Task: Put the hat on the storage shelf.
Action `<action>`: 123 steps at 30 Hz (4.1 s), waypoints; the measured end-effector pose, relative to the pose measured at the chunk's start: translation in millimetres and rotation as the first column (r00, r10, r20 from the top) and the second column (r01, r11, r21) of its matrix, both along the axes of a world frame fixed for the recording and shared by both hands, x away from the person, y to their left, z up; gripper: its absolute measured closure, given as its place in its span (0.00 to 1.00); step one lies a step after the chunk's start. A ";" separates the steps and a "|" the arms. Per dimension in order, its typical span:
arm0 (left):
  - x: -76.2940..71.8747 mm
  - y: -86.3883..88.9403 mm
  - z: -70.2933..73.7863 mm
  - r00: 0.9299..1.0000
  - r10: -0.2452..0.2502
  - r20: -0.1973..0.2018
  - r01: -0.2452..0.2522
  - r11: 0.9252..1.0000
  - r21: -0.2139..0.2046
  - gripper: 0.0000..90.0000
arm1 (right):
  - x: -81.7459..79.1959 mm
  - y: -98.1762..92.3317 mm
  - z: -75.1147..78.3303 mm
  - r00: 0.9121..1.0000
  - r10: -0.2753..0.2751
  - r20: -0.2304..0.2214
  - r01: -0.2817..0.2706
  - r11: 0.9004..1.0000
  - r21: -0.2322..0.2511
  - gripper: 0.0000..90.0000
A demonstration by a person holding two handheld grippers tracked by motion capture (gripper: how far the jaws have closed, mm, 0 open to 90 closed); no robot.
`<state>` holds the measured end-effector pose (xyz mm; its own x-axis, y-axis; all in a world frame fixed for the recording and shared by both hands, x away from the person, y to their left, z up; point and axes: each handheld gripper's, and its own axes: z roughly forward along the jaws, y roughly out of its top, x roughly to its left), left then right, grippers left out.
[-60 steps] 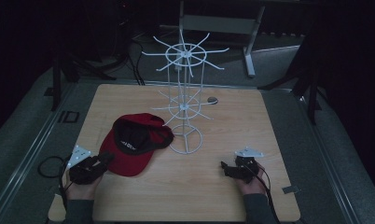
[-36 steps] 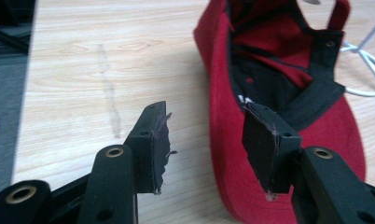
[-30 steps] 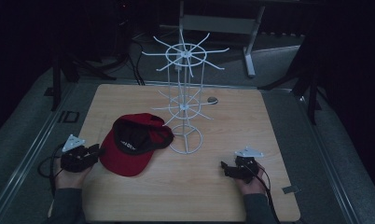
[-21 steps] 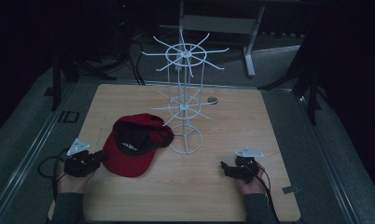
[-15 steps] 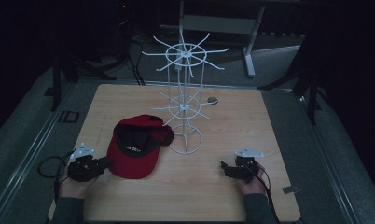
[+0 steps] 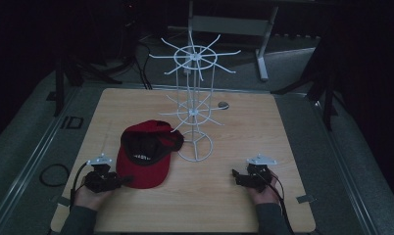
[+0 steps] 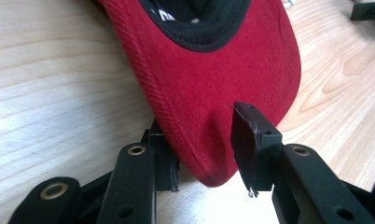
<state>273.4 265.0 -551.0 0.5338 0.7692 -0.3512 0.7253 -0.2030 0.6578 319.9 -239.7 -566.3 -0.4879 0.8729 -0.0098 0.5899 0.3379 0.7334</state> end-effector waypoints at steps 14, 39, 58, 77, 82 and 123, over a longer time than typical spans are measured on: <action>10.9 -20.0 -7.2 0.996 -0.065 -0.064 0.063 0.997 -0.039 0.73 | 0.1 -0.1 0.0 1.000 0.001 0.001 -0.001 1.000 -0.001 0.25; 3.4 -22.4 3.7 0.996 -0.087 -0.038 0.083 0.992 -0.092 0.93 | 0.0 0.0 0.0 1.000 0.000 0.000 0.000 1.000 0.000 0.25; -2.9 -1.5 15.3 0.992 0.108 0.066 -0.102 0.991 -0.081 0.96 | 0.1 0.0 0.0 1.000 0.000 0.001 0.000 1.000 0.000 0.25; -10.7 19.7 41.7 0.948 0.251 0.194 -0.238 0.967 -0.092 0.96 | 0.0 -0.1 0.0 1.000 0.001 0.000 -0.001 1.000 -0.001 0.25; -11.6 22.1 44.9 0.938 0.275 0.212 -0.260 0.961 -0.092 0.96 | 0.1 -0.1 0.0 1.000 0.001 0.000 -0.001 1.000 -0.001 0.25; -6.4 18.8 88.7 0.846 0.397 0.357 -0.362 0.918 -0.163 0.95 | 0.2 0.0 0.0 1.000 0.001 0.001 -0.001 1.000 0.000 0.25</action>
